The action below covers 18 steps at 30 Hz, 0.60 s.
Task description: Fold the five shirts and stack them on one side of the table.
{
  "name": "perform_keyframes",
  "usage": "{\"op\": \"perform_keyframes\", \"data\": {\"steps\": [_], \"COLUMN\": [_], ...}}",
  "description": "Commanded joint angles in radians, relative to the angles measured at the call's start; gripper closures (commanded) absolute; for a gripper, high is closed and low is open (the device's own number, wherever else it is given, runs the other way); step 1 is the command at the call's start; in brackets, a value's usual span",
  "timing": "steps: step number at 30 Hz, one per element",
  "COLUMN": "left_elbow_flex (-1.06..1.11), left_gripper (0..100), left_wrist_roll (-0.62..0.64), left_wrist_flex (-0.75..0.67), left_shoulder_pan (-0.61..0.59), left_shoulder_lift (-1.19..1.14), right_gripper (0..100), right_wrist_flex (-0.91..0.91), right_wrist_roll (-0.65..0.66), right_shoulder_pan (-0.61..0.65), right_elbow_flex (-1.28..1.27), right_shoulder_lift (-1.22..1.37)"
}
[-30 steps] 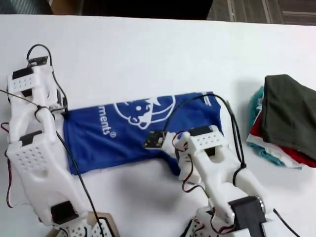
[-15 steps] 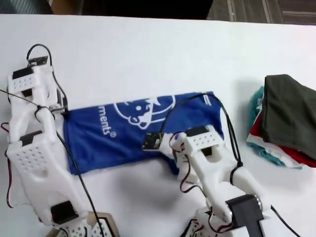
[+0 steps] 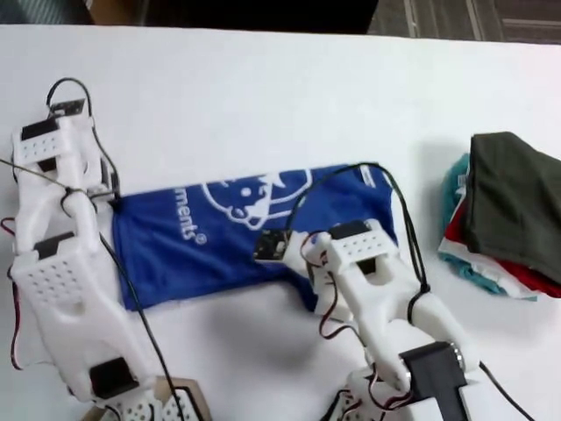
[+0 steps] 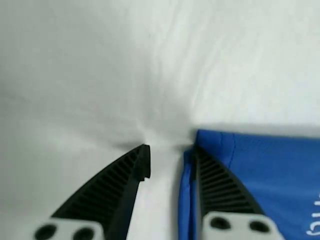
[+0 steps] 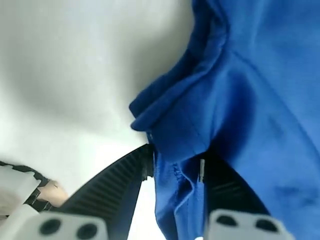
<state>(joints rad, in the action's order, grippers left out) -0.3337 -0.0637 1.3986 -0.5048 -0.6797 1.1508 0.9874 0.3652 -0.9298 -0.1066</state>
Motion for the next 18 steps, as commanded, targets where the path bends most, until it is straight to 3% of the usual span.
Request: {"op": "perform_keyframes", "data": {"steps": [1,6,9,18], "left_elbow_flex": [0.001,0.001,0.001,0.001], "left_gripper": [84,84,84,84], "left_wrist_roll": [-0.002,-0.002,-0.002,-0.002], "left_wrist_flex": [-0.017,-0.017,-0.017,-0.017], "left_shoulder_pan": [-0.006,-0.006,-0.006,-0.006], "left_shoulder_lift": [0.003,0.003,0.003,0.003], "right_gripper": [82.8,84.8,98.0,97.8], "right_wrist_flex": [-0.001,-0.002,-0.012,0.093], "right_wrist_roll": [-0.005,-0.040,-0.064,-0.091], "right_shoulder_pan": [0.019,0.051,0.048,0.047], "right_elbow_flex": [-0.002,0.000,0.020,0.167], "right_shoulder_lift": [0.047,0.050,0.085,0.136]}}
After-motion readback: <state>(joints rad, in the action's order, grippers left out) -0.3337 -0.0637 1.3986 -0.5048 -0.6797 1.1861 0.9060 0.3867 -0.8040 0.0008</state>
